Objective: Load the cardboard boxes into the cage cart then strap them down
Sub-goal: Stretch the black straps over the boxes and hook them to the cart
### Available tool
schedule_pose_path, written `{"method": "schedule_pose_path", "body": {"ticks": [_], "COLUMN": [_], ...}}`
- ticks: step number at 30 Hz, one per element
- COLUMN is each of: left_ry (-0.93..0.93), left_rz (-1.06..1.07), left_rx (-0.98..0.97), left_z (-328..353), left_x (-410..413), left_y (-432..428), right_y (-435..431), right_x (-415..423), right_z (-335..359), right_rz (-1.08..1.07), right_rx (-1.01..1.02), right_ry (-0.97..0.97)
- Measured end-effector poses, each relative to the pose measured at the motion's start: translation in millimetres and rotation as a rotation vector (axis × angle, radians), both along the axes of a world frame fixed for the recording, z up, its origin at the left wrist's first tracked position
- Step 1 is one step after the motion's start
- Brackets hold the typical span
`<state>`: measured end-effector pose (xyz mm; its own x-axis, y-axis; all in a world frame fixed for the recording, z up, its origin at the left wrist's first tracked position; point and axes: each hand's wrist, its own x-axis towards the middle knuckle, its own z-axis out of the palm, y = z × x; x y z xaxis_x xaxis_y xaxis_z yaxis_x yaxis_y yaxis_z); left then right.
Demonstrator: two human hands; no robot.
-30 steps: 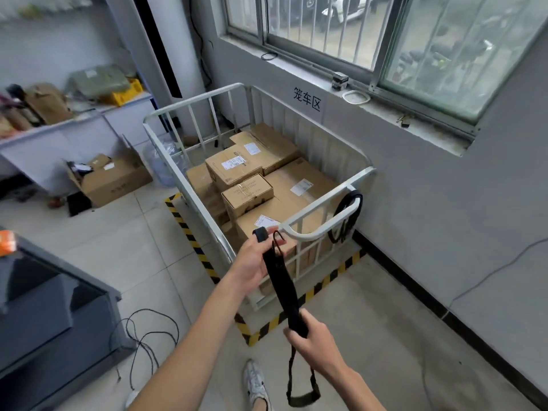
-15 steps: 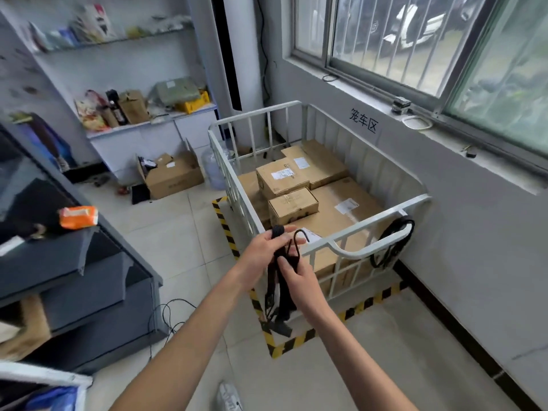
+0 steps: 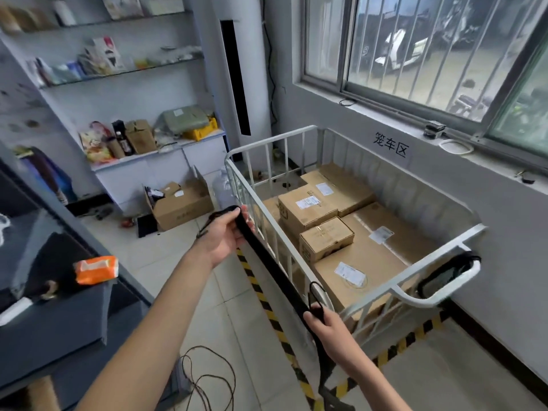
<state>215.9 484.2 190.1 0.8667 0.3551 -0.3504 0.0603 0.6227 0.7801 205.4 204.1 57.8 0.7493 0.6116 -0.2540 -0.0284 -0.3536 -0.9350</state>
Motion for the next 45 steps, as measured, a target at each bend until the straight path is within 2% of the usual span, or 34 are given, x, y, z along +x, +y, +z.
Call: {"method": "schedule_pose_path", "body": {"ticks": [4,7,11,13,17,19,21,25,28,33,37,41,45], "left_ry": [-0.006,0.001,0.058,0.104,0.126,0.09,0.023,-0.236,-0.38,-0.453,-0.519,-0.528,-0.403], "left_rz": [0.035,0.017,-0.207,-0.346,-0.643,-0.677,-0.684,-0.737,-0.824,-1.033,-1.337,-1.603,-1.788], "left_rx": [-0.006,0.075,0.352,0.429,0.576,0.613,0.626,0.568,0.518,0.406,0.289,0.14,0.005], "left_z": [0,-4,-18,-27,-30,-17,9,79,105,83,63,51,12], "left_x": [13,31,69,93,151,190,231,326,393,491,556,600,621], "left_y": [45,72,83,82,85,92,101,122,117,61,13,-30,-60], "right_y": [35,64,109,134,181,200,212,217,209,181,157,150,150], "right_x": [2,20,72,108,187,224,259,329,372,432,455,460,447], "right_z": [-10,-9,11,25,51,67,88,145,176,173,153,123,61], "right_rz": [-0.035,-0.052,-0.187,-0.247,-0.316,-0.343,-0.399,-0.458,-0.583,-0.865,-1.146,-1.514,-1.834], "right_rx": [-0.021,-0.038,0.082,0.191,0.322,0.418,0.468,0.637,0.715,0.712,0.71,0.625,0.554], "right_ry": [0.041,0.016,-0.002,0.046,0.016,0.07,0.031,-0.156,-0.296,-0.389,-0.486,-0.441,-0.263]}}
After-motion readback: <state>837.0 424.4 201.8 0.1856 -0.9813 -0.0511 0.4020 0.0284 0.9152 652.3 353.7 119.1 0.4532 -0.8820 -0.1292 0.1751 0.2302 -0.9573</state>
